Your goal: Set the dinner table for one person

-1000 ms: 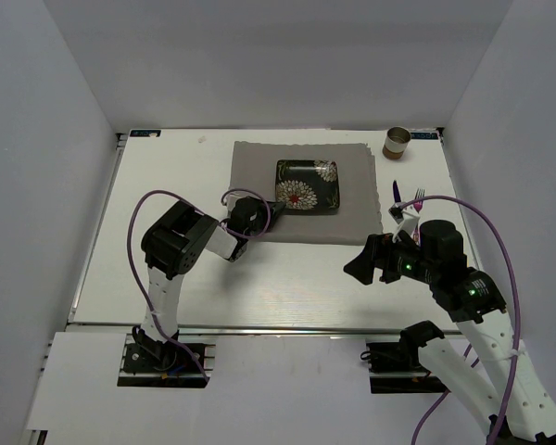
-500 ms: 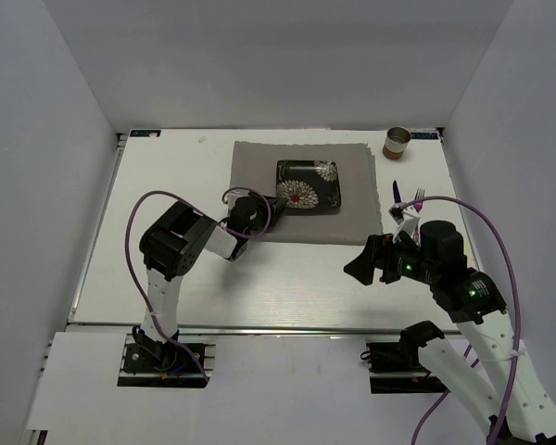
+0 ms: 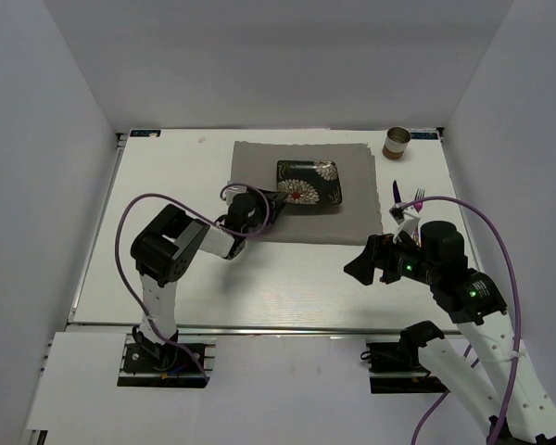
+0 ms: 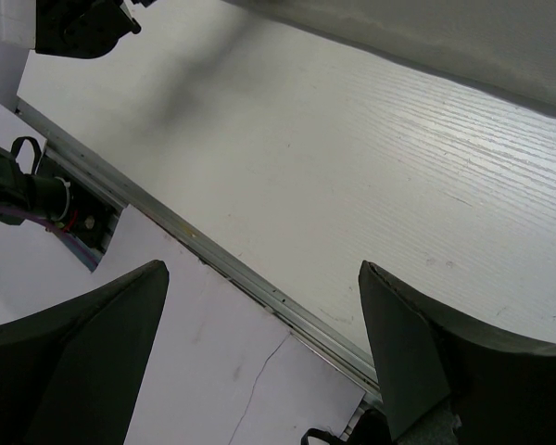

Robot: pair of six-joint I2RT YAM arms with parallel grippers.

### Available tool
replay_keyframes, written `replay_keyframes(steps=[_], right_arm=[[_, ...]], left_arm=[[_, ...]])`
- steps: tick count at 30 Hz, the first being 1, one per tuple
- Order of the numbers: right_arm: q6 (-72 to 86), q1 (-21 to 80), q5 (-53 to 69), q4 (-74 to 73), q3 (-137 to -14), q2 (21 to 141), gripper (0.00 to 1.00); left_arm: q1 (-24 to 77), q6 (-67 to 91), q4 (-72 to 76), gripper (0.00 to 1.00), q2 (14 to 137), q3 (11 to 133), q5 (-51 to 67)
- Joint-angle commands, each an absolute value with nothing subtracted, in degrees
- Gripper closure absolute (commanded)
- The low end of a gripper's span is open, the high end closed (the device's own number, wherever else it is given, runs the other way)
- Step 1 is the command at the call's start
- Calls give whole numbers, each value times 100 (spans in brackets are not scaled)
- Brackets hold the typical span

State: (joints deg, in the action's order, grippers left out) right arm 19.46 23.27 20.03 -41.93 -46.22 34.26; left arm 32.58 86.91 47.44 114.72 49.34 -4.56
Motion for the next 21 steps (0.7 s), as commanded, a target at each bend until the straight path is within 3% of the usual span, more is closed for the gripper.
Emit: replay_keyframes(steps=[1, 21], right_arm=[[1960, 2312, 2101, -4025, -4658, 3366, 11], [2004, 2320, 2092, -4025, -4641, 3358, 11]], left_arm=[[3208, 8719, 4808, 48, 10978, 4887, -536], [3208, 8719, 4070, 46, 10583, 4614, -746]])
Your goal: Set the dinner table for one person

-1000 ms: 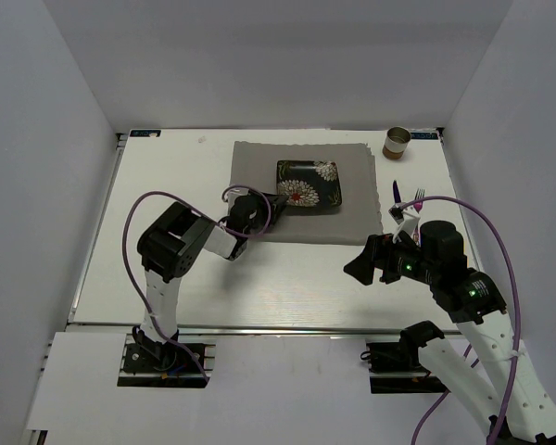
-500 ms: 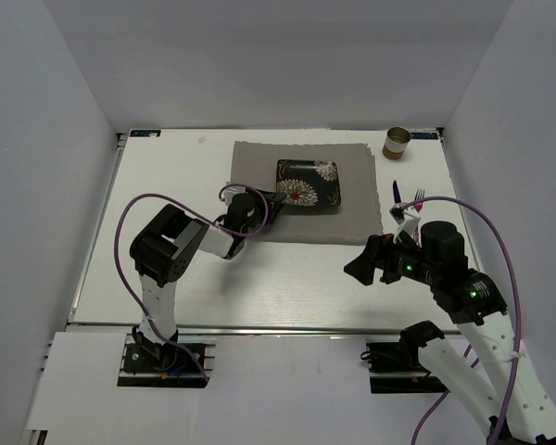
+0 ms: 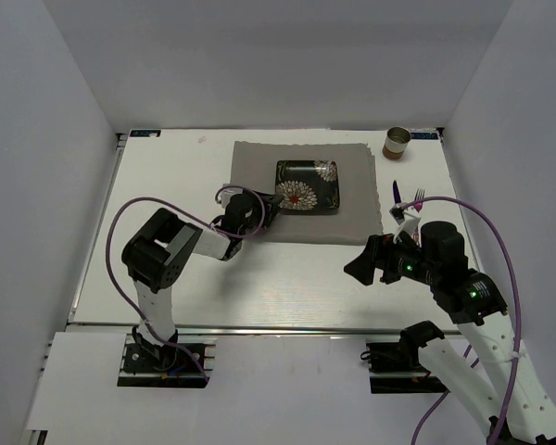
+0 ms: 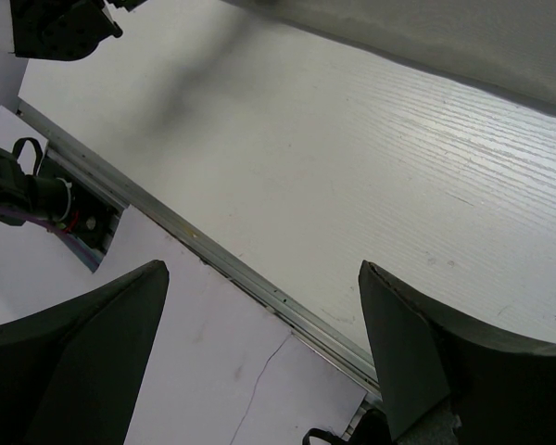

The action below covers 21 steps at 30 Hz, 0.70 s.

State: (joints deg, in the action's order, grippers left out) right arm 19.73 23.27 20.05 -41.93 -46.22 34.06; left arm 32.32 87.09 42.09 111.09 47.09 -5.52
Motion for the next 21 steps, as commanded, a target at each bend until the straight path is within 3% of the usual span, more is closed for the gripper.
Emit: replay_keyframes(steps=[1, 7, 10, 13, 14, 21], right_arm=[[1995, 2320, 2074, -4017, -4632, 3357, 11], [2074, 2312, 2118, -3903, -4545, 3366, 11], [2206, 2312, 2048, -3683, -4378, 3480, 11], [2399, 2303, 1890, -3402, -4263, 3743, 11], [2521, 2320, 1837, -3306, -4245, 3822, 11], [3390, 2285, 407, -2593, -4455, 4938, 11]], left_arm=[[3208, 8719, 3756, 44, 10417, 4606, -808], [3208, 8719, 2096, 40, 9897, 4676, -1168], [3208, 8308, 825, 31, 9467, 4964, -1475], [3208, 7607, -963, 15, 9141, 5720, -1888], [3208, 7420, -1332, 2, 9062, 5904, -1977], [3103, 5345, -3668, 2, 8499, 6854, -2083]])
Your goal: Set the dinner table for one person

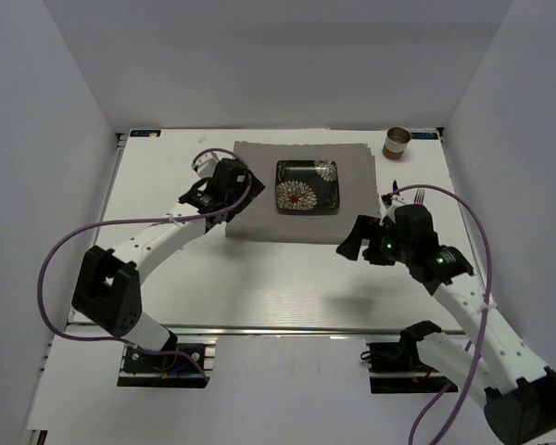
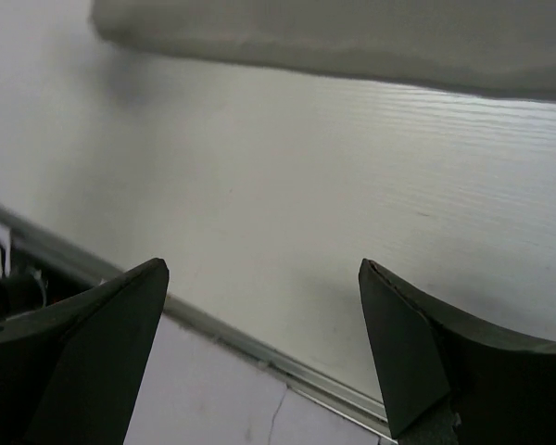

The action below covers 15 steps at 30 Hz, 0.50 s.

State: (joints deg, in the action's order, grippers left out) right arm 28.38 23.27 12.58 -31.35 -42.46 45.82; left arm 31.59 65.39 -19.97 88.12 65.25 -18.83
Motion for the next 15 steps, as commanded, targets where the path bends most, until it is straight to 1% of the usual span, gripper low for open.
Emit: replay_keyframes(steps=[1, 5, 8, 9, 10, 13, 14, 15], right_arm=[[3514, 2285, -179, -2532, -4560, 5270, 11], [3858, 2206, -1071, -2391, -5210, 6159, 11], [3788, 2110, -1651, -2390, -5957, 6915, 11], [3771, 2048, -1948, -2452, -6403, 7143, 11], [3753, 2004, -2082, -2522, -6642, 7589, 11], [3770, 1636, -2486, -2838, -7618, 8567, 11], [3953, 1574, -2609, -3039, -7881, 8813, 11], [4025, 1504, -2767, -3119, -8136, 9337, 11]], left_arm=[[3103, 5144, -3917, 2, 8429, 6995, -2153], [3103, 4554, -4701, 2, 7999, 6926, -2337], [3103, 3974, -5062, 2, 7673, 6751, -2355], [3103, 3842, -5263, 2, 7612, 6698, -2434], [3103, 3658, -5343, 2, 7568, 6654, -2522], [3103, 3524, -5335, 2, 7252, 6285, -2900], [3103, 3533, -5239, 2, 7007, 6049, -2918], [3103, 3394, -4969, 2, 6883, 5960, -2700]])
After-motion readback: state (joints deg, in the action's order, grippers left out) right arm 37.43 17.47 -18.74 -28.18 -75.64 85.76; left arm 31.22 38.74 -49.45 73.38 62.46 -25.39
